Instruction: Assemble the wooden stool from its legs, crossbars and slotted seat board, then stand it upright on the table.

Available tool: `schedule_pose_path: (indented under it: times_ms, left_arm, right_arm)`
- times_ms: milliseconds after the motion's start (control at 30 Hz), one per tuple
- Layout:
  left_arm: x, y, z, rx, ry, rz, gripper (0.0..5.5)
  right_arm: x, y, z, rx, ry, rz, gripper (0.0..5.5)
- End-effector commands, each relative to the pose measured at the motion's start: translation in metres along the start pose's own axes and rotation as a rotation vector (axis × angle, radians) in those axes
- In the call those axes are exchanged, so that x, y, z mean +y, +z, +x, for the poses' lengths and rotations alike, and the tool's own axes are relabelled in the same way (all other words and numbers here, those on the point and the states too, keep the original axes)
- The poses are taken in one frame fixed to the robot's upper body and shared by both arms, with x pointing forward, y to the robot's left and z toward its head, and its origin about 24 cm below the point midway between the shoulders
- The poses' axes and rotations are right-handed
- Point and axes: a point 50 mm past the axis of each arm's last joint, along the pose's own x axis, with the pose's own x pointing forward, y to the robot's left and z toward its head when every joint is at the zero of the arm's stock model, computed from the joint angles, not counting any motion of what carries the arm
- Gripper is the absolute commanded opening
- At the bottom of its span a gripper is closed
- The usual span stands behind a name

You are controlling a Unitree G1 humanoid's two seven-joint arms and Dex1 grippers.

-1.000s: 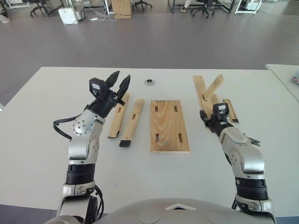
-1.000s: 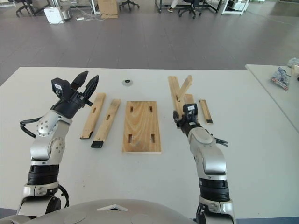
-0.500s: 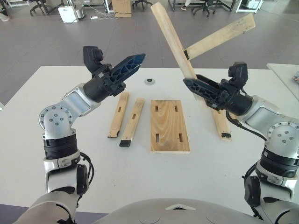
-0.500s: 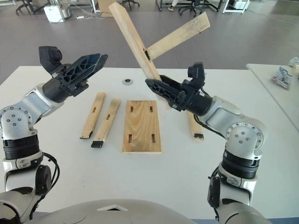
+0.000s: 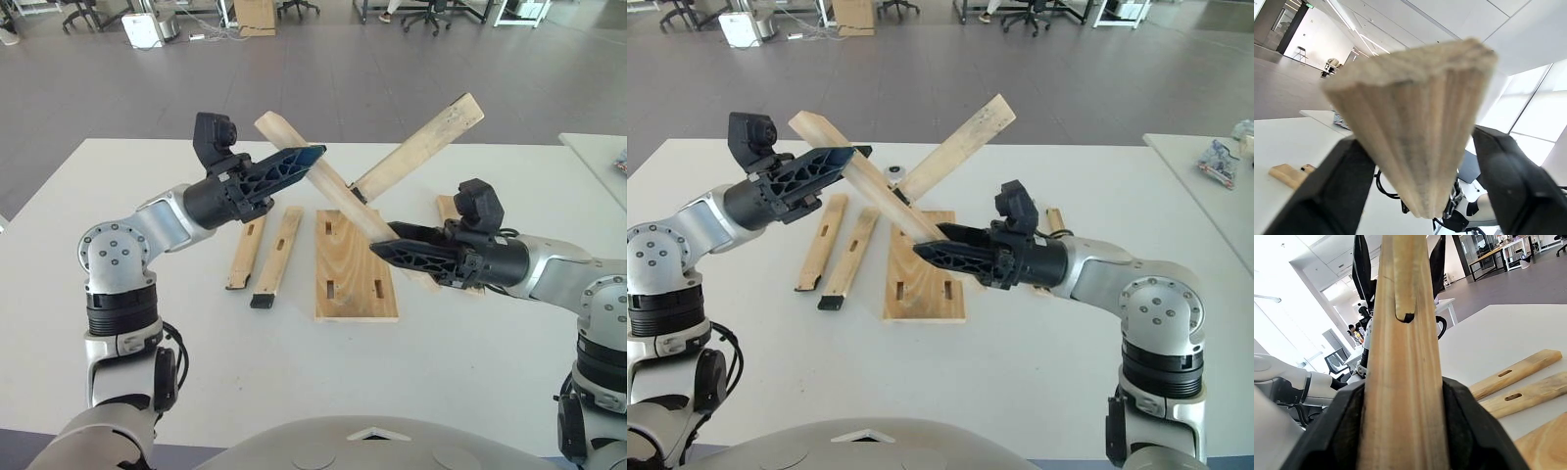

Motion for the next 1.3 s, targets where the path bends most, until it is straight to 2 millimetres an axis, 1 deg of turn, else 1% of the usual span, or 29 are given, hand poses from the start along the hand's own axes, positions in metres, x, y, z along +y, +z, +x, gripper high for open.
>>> schedule_pose_path:
  times_ms: [33, 100, 133, 267, 367, 400, 467, 533, 567, 633, 700, 767, 833, 967, 1033, 1100, 1167, 1300]
  left_arm:
    - [-0.002, -0.001, -0.004, 0.005, 0.011, -0.002, 2.52]
    - [-0.001, -0.002, -0.003, -0.001, 0.016, 0.007, 2.16]
    - [0.000, -0.003, -0.002, -0.005, 0.018, 0.010, 2.09]
    - [-0.001, -0.002, -0.001, -0.025, 0.017, 0.017, 2.06]
    - [0.001, 0.009, 0.000, -0.104, 0.036, 0.061, 2.06]
    - [0.001, 0.015, -0.001, -0.133, 0.054, 0.088, 2.06]
    - [0.002, 0.025, -0.005, -0.173, 0.095, 0.136, 2.06]
    - [0.002, 0.034, -0.019, -0.164, 0.160, 0.187, 2.06]
    - [-0.001, 0.037, -0.027, -0.150, 0.189, 0.208, 2.06]
    - [-0.006, 0.042, -0.041, -0.067, 0.242, 0.271, 2.06]
    - [-0.009, 0.042, -0.051, 0.022, 0.281, 0.314, 2.06]
    - [-0.007, 0.042, -0.057, 0.068, 0.307, 0.346, 2.06]
    - [-0.007, 0.038, -0.058, 0.120, 0.294, 0.359, 2.06]
    - [-0.001, 0.026, -0.058, 0.135, 0.289, 0.428, 2.06]
    - [-0.002, 0.014, -0.060, 0.188, 0.239, 0.534, 2.06]
    - [-0.007, -0.004, -0.062, 0.260, 0.148, 0.544, 2.06]
    - [-0.008, -0.016, -0.065, 0.308, 0.107, 0.568, 2.06]
    - [-0.004, -0.022, -0.068, 0.322, 0.097, 0.623, 2.06]
  right_arm:
    - [0.003, -0.001, -0.004, -0.007, 0.002, 0.001, 2.09]
    - [0.003, -0.006, -0.001, 0.007, -0.004, 0.007, 2.09]
    - [0.004, -0.009, 0.000, 0.014, -0.003, 0.012, 2.09]
    - [0.005, -0.014, 0.005, 0.011, 0.005, 0.032, 2.09]
    - [-0.003, -0.012, 0.009, -0.037, -0.070, 0.033, 2.09]
    - [-0.004, -0.011, 0.010, -0.053, -0.079, 0.036, 2.47]
    - [-0.009, -0.009, 0.009, -0.082, -0.119, 0.032, 2.85]
    - [-0.020, -0.010, -0.001, -0.092, -0.228, 0.014, 3.24]
    - [-0.024, -0.013, -0.006, -0.074, -0.277, 0.001, 3.30]
    - [-0.027, -0.023, -0.020, -0.032, -0.336, 0.006, 3.30]
    - [-0.031, -0.035, -0.032, -0.001, -0.381, 0.024, 3.30]
    - [-0.037, -0.047, -0.043, 0.013, -0.443, 0.042, 3.30]
    - [-0.042, -0.057, -0.049, 0.025, -0.495, 0.045, 3.30]
    - [-0.043, -0.063, -0.046, 0.021, -0.527, 0.012, 3.30]
    - [-0.051, -0.067, -0.050, 0.000, -0.608, 0.002, 3.30]
    - [-0.056, -0.069, -0.051, -0.027, -0.652, 0.003, 3.30]
    - [-0.057, -0.070, -0.051, -0.039, -0.662, 0.005, 3.30]
    - [-0.058, -0.073, -0.051, -0.052, -0.675, 0.009, 3.30]
